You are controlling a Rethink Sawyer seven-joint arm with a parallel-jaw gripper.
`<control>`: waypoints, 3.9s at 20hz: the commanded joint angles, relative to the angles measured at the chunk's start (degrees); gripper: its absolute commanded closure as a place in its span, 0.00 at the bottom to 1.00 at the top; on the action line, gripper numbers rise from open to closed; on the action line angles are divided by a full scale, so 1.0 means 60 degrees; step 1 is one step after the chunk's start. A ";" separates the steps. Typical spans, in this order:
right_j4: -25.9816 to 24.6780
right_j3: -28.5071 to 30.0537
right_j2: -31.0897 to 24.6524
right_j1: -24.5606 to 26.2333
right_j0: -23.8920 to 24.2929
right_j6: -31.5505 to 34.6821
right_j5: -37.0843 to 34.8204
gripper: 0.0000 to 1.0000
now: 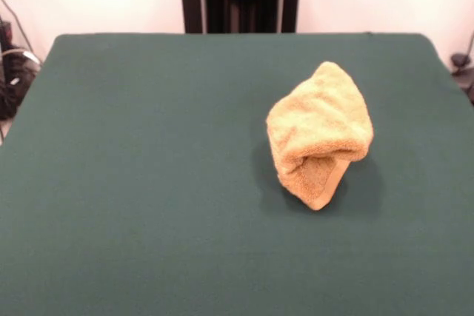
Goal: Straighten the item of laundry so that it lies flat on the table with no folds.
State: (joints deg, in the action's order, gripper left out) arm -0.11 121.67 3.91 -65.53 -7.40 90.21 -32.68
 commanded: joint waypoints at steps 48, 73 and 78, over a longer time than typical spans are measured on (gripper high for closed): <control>0.2010 -0.5720 0.0667 0.6134 -0.1447 0.2720 0.0221 0.00; 0.2873 -0.7668 0.1184 0.8343 -0.2673 0.2758 0.1072 0.00; 0.2715 -0.7724 0.1790 0.8107 -0.2882 0.2767 0.0588 0.00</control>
State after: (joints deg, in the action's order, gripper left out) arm 14.14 78.95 13.62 -17.34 -22.72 90.22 -25.04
